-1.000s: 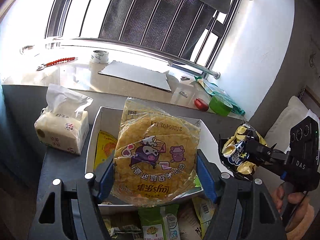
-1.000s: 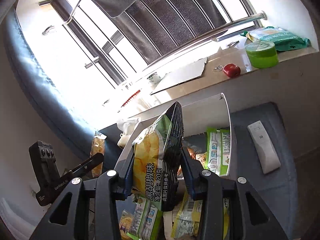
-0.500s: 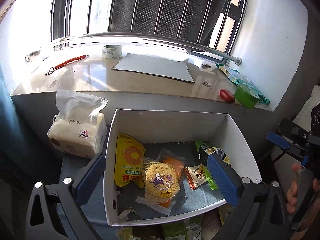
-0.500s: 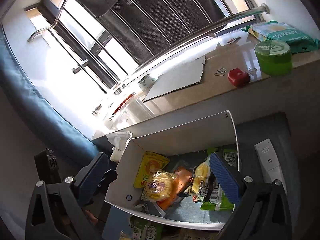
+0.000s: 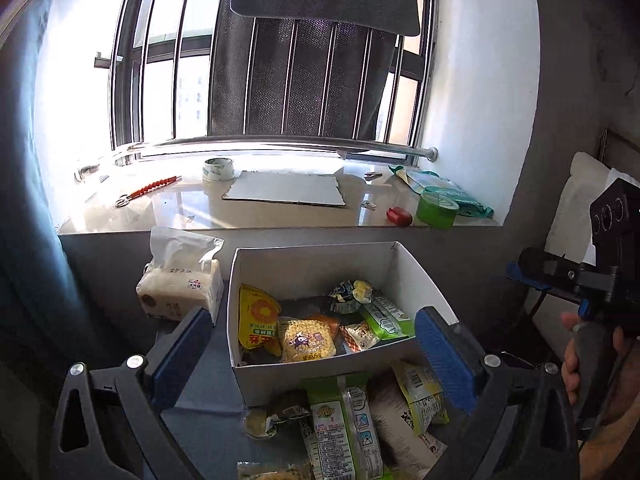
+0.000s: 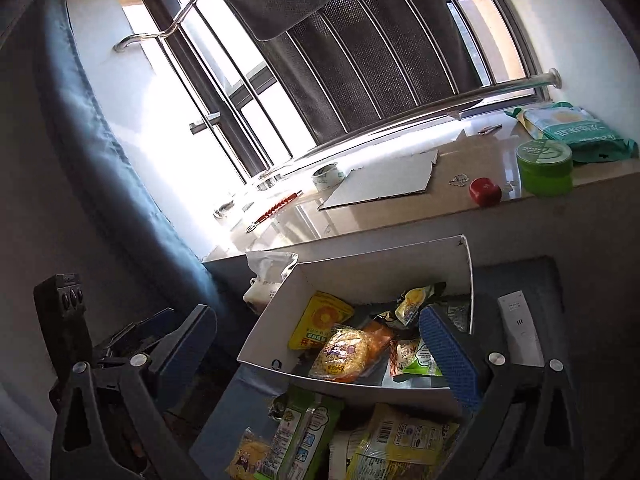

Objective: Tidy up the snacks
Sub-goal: 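Grasp the yellow chip bag with the right gripper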

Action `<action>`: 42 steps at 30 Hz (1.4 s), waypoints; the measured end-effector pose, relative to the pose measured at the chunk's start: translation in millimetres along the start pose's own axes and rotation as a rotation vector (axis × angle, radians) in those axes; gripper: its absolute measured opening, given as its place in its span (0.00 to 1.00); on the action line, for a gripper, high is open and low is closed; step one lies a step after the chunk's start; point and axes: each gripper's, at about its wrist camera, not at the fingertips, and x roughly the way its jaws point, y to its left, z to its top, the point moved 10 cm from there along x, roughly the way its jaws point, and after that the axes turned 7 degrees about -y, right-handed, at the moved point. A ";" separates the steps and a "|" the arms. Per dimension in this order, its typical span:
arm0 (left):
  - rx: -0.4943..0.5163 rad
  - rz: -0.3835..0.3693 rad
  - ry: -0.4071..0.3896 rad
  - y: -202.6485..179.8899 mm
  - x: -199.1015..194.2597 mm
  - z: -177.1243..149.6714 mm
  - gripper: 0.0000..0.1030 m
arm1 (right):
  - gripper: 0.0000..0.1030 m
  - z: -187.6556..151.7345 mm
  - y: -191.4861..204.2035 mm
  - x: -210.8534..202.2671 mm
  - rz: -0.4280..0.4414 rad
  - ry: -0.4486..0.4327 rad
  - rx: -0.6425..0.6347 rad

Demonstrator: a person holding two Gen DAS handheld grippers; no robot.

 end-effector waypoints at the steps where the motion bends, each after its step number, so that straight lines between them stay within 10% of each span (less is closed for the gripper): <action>1: 0.001 -0.017 -0.013 -4.6 -13.1 -5.4 1.00 | 1.00 -5.9 5.4 -10.7 0.016 -0.006 -0.001; 13: -0.119 -0.066 -0.046 -27.5 -115.7 -117.9 1.00 | 1.00 -126.6 22.4 -107.9 -0.035 -0.068 -0.101; 22: -0.149 -0.026 0.047 -22.1 -115.1 -178.0 1.00 | 1.00 -214.4 -6.3 -106.7 -0.165 0.089 -0.142; 29: -0.144 -0.034 0.043 -22.5 -114.6 -176.7 1.00 | 1.00 -206.7 -17.4 -83.1 -0.171 0.103 -0.145; 42: -0.139 -0.038 0.073 -23.8 -106.1 -184.0 1.00 | 1.00 -175.5 -101.9 30.5 -0.156 0.235 0.238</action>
